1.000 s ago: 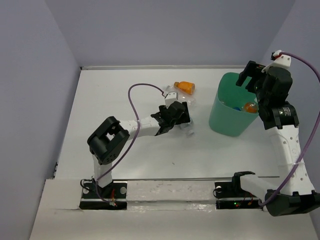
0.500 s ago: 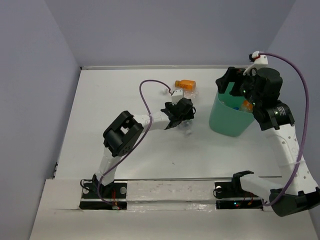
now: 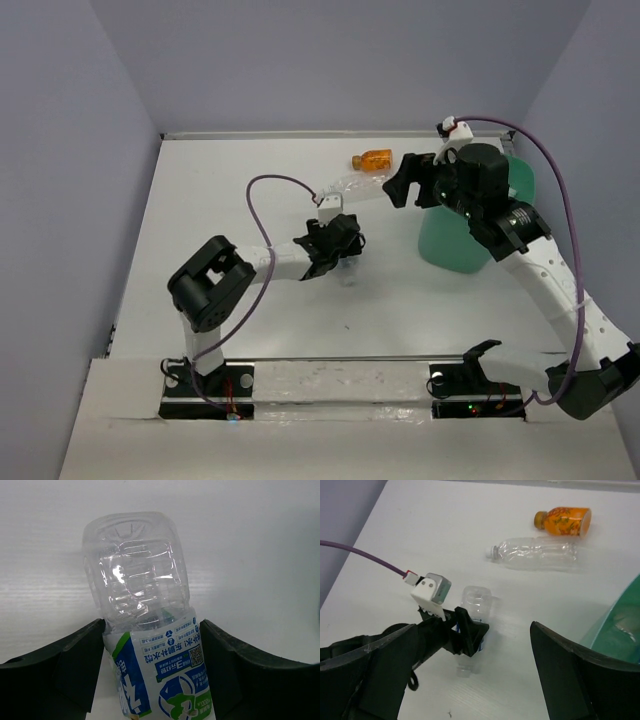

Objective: Put the plastic bottles in the bin

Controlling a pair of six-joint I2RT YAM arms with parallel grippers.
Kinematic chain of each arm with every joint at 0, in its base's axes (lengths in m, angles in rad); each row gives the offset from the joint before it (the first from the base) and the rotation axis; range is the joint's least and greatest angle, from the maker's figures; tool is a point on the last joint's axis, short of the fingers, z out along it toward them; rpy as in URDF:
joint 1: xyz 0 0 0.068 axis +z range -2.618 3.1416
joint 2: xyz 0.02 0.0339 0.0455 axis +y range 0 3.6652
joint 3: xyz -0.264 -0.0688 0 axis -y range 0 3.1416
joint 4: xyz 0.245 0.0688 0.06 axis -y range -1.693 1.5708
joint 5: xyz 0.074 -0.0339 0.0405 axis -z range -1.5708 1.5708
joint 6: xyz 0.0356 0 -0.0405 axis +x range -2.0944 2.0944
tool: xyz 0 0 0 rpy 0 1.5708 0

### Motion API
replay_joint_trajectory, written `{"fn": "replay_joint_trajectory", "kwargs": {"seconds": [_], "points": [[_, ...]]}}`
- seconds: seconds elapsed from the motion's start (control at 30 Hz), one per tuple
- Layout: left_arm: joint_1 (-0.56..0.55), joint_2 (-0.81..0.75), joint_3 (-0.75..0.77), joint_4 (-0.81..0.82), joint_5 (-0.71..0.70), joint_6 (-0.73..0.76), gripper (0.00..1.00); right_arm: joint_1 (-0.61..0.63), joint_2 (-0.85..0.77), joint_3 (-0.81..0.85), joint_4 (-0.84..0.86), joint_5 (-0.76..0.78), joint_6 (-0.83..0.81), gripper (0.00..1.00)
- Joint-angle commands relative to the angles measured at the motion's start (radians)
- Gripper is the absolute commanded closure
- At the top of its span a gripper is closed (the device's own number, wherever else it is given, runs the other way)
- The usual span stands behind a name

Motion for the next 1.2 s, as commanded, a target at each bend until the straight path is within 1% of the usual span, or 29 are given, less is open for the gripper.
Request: {"fn": "replay_joint_trajectory", "kwargs": {"seconds": [0.0,0.03,0.1,0.2,0.23,0.3,0.37,0.43,0.57,0.7,1.17], "points": [[0.001,-0.208,-0.205,0.170,0.036,0.035,0.50,0.037,-0.021,-0.093,0.124,0.022,0.115,0.03],[0.001,-0.284,-0.234,0.220,0.068,0.038,0.51,0.049,-0.018,-0.101,0.149,0.011,0.142,0.03],[-0.002,-0.383,-0.296,0.277,0.098,0.057,0.51,0.064,-0.009,-0.120,0.176,0.002,0.178,0.02],[-0.007,-0.459,-0.342,0.329,0.153,0.087,0.51,0.100,-0.006,-0.156,0.245,-0.013,0.225,0.02],[-0.011,-0.506,-0.371,0.372,0.188,0.097,0.51,0.100,-0.002,-0.183,0.286,-0.035,0.259,0.01],[-0.014,-0.559,-0.400,0.433,0.222,0.124,0.51,0.112,0.023,-0.200,0.314,-0.081,0.293,0.00],[-0.017,-0.585,-0.417,0.470,0.276,0.146,0.51,0.126,0.043,-0.216,0.347,-0.104,0.310,0.00],[-0.022,-0.612,-0.428,0.490,0.296,0.164,0.51,0.149,0.068,-0.219,0.367,-0.127,0.325,0.00],[-0.030,-0.668,-0.449,0.518,0.316,0.190,0.51,0.158,0.079,-0.231,0.383,-0.168,0.336,0.00],[-0.034,-0.691,-0.454,0.549,0.357,0.218,0.51,0.158,0.094,-0.233,0.394,-0.211,0.350,0.00],[-0.050,-0.810,-0.463,0.587,0.443,0.250,0.51,0.158,0.093,-0.268,0.393,-0.122,0.342,0.00]]}}
